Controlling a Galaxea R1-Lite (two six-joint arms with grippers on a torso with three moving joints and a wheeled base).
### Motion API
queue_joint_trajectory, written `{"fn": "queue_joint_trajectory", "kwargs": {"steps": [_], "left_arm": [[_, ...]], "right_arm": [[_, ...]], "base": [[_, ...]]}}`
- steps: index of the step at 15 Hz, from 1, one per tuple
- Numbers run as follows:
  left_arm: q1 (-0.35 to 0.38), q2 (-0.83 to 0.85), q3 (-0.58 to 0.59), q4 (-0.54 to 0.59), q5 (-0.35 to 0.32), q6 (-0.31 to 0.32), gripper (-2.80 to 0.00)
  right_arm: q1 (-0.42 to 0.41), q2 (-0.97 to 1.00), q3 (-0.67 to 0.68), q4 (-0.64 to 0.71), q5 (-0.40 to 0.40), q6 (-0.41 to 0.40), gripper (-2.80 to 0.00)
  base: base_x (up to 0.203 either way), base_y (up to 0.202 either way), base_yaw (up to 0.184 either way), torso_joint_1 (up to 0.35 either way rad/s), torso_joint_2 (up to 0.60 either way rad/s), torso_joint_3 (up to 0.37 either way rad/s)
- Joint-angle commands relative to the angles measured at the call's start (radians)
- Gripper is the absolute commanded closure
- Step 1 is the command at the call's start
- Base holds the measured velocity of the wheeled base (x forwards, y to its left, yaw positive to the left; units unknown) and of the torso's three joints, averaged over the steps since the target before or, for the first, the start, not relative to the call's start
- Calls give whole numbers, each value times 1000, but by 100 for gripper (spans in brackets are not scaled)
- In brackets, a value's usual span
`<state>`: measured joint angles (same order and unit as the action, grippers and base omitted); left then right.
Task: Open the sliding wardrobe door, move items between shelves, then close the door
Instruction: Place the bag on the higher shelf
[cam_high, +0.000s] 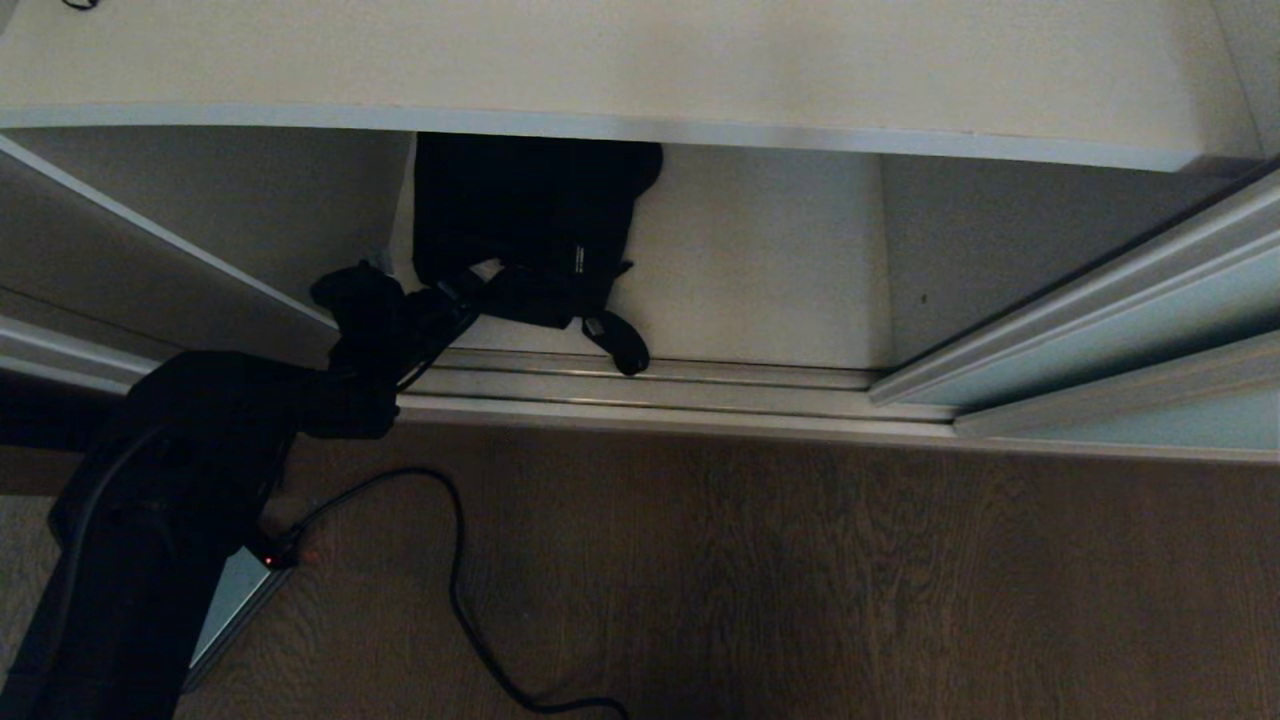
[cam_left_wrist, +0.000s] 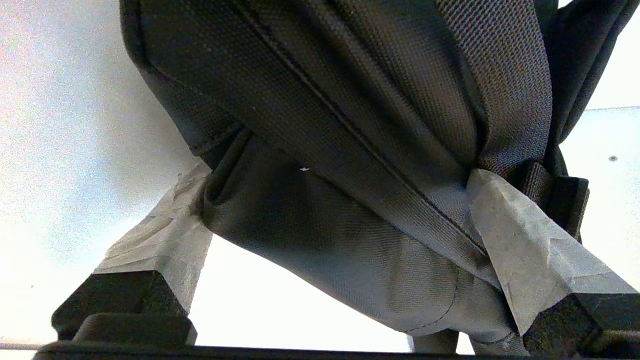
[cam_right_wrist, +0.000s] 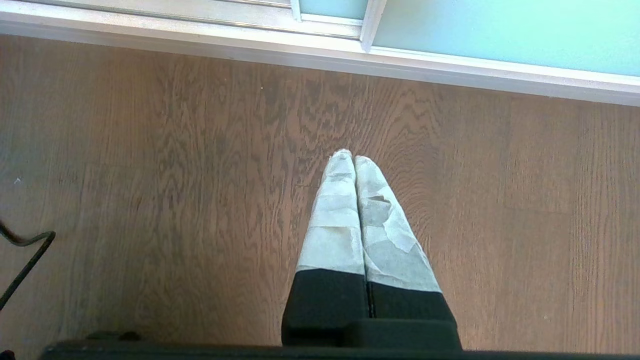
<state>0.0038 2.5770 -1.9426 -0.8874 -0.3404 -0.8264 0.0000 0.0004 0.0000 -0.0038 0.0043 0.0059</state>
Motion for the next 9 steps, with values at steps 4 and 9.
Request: {"fn": "queue_joint_trajectory", "kwargs": {"steps": [4, 9], "left_arm": [[1, 8, -1, -1, -7, -7, 0], [1, 11, -3, -4, -12, -7, 0]], "right_arm": [[0, -2, 0, -1, 0, 0, 0], [0, -3, 0, -1, 0, 0, 0]], "base": [[0, 0, 0, 0, 0, 0], [0, 0, 0, 0, 0, 0]]}}
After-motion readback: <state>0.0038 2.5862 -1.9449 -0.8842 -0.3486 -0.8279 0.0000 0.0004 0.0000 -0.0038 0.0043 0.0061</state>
